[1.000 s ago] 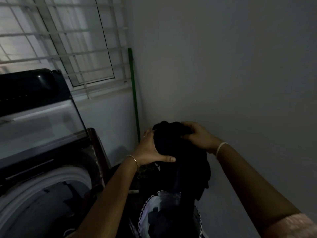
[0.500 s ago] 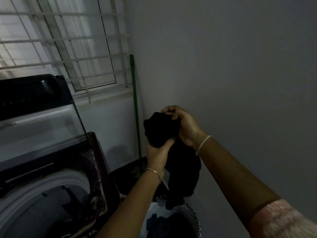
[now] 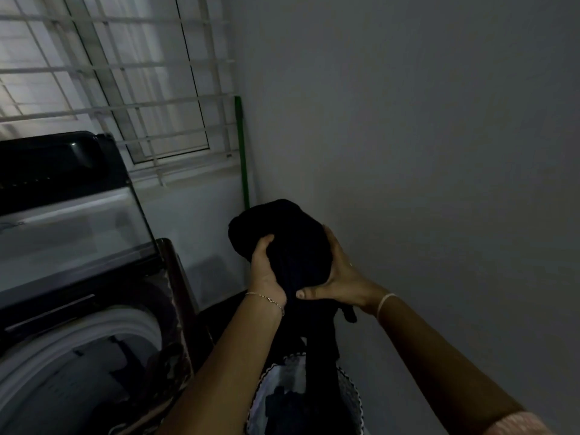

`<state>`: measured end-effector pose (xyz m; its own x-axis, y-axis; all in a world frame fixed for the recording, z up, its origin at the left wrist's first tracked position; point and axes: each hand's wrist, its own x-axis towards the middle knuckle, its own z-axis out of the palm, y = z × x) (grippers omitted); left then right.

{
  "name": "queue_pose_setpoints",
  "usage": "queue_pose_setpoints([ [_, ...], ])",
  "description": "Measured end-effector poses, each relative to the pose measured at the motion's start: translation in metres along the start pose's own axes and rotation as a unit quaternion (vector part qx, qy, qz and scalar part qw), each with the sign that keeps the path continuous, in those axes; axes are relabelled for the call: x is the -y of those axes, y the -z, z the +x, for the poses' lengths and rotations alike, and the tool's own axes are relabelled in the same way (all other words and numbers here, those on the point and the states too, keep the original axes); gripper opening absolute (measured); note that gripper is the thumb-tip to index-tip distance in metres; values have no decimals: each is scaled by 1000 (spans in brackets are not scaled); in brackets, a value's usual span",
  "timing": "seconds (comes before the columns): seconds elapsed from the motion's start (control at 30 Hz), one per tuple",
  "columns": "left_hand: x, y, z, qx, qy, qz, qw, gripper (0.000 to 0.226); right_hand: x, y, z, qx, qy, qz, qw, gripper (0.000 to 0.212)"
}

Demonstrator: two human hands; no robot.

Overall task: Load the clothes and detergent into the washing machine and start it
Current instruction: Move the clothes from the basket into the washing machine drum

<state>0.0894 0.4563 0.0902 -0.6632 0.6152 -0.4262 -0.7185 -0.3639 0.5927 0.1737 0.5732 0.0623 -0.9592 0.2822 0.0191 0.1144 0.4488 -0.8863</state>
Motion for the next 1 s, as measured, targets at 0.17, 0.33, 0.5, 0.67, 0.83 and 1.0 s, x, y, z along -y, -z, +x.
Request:
queue_pose_setpoints([
  [0.17,6,7,2,9,24,-25,999,37,-1,-2,-6,-10,2,83,996,140],
  [0.33,0,16,8,13,11,29,999,50,-1,-7,0,-115,16,99,988,106],
  [0.5,-7,32,11,-98,-103,276,950,116,7,-1,5,-208,-2,79,975,69],
  [0.67,-19,46,11,-27,-325,577,749,94,14,9,14,-193,-7,-17,981,69],
  [0.83,-14,46,18,48,-356,689,629,141,37,8,27,-167,19,-104,980,76],
  [1.0,4,41,19,48,-335,509,791,133,66,-7,38,-204,39,-73,975,81],
])
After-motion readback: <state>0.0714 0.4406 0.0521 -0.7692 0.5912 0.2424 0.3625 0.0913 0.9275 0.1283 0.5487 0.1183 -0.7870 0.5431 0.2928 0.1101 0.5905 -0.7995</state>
